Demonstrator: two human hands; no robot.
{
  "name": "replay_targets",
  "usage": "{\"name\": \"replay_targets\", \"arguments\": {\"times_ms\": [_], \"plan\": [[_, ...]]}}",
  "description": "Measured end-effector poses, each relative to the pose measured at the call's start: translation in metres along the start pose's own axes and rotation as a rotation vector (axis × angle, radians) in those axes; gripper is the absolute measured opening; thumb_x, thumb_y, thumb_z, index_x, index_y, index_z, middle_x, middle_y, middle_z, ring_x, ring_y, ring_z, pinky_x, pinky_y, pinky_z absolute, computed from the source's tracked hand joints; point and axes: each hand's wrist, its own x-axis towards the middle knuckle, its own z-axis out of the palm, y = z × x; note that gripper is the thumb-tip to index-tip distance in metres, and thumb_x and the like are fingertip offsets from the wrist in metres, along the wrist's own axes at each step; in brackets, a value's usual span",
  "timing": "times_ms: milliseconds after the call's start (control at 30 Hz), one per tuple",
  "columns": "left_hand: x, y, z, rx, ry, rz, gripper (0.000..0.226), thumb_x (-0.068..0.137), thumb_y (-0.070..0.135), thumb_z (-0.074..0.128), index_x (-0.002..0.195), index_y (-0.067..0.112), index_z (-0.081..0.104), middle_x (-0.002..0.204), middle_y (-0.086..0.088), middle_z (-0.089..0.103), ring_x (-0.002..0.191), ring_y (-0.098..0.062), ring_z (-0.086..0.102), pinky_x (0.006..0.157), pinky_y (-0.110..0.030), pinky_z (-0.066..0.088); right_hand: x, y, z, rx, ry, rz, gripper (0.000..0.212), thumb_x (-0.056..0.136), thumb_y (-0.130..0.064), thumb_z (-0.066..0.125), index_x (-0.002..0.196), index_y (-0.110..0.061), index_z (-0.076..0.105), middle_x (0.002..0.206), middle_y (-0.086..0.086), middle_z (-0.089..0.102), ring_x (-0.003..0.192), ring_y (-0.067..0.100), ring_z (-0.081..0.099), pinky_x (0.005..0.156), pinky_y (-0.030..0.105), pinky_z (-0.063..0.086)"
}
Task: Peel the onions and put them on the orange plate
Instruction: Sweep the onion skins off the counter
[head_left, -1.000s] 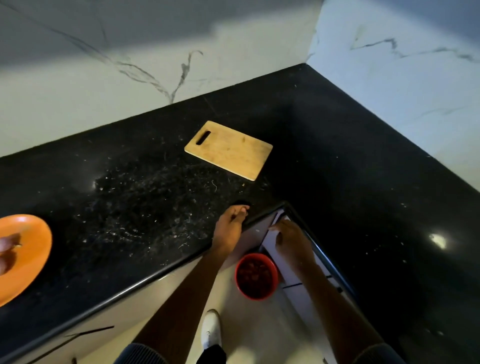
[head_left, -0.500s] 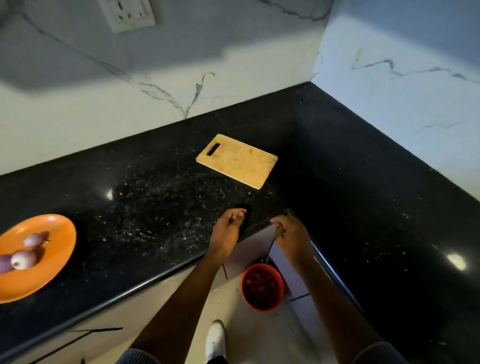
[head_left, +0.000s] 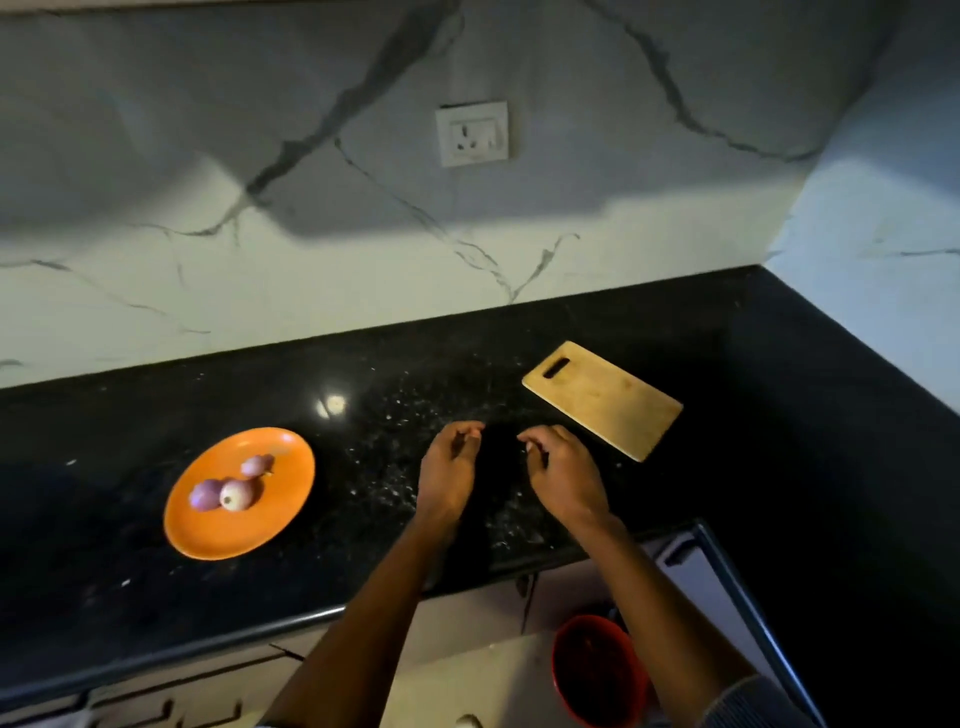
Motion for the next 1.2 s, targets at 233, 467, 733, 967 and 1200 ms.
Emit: {"name": "replay_targets", "arguments": {"times_ms": [233, 467, 733, 967, 1200], "plan": [[0.026, -0.01, -0.065, -0.051, 0.104, -0.042, 0.017, 0.102, 0.021, 0.055, 0.111, 0.025, 0.068, 0.103, 0.009, 0.07, 0.094, -0.001, 0.064, 0.077, -0.012, 0.046, 0.041, -0.044, 0.04, 0.059, -0.055, -0.009, 0.023, 0.094, -0.013, 0.06, 0.11, -0.025, 0.07, 0.111, -0.001, 0.066, 0.105, 0.019, 0.063, 0.091, 0.038, 0.054], [0.056, -0.018, -0.083, -0.056, 0.078, -0.085, 0.016, 0.102, 0.026, 0.056, 0.109, 0.032, 0.068, 0.103, 0.011, 0.071, 0.096, -0.008, 0.067, 0.09, -0.032, 0.054, 0.062, -0.059, 0.072, 0.095, -0.145, 0.021, 0.025, 0.094, -0.013, 0.061, 0.112, -0.028, 0.068, 0.112, -0.005, 0.064, 0.103, 0.013, 0.063, 0.089, 0.03, 0.054], [0.09, -0.031, -0.065, 0.011, -0.024, -0.169, 0.018, 0.102, 0.021, 0.054, 0.104, 0.034, 0.067, 0.106, 0.006, 0.072, 0.096, -0.009, 0.067, 0.088, -0.03, 0.055, 0.104, -0.039, 0.086, 0.102, -0.259, 0.135, 0.023, 0.096, -0.014, 0.061, 0.114, -0.026, 0.069, 0.113, -0.006, 0.062, 0.105, 0.009, 0.062, 0.092, 0.023, 0.051], [0.155, -0.008, 0.028, 0.124, -0.218, -0.173, 0.022, 0.1, 0.019, 0.056, 0.106, 0.035, 0.069, 0.114, 0.01, 0.069, 0.108, -0.011, 0.064, 0.101, -0.031, 0.049, 0.137, 0.049, 0.048, 0.103, -0.112, 0.375, 0.018, 0.095, -0.014, 0.063, 0.109, -0.022, 0.069, 0.114, 0.0, 0.068, 0.108, 0.018, 0.064, 0.094, 0.029, 0.05], [0.197, 0.017, 0.129, 0.295, -0.371, -0.115, 0.026, 0.102, 0.03, 0.055, 0.123, 0.022, 0.067, 0.116, 0.006, 0.064, 0.099, -0.011, 0.055, 0.08, -0.023, 0.037, 0.126, 0.114, 0.007, 0.008, 0.094, 0.601, 0.036, 0.093, -0.02, 0.065, 0.129, -0.013, 0.063, 0.129, 0.011, 0.063, 0.123, 0.029, 0.054, 0.104, 0.038, 0.042]]}}
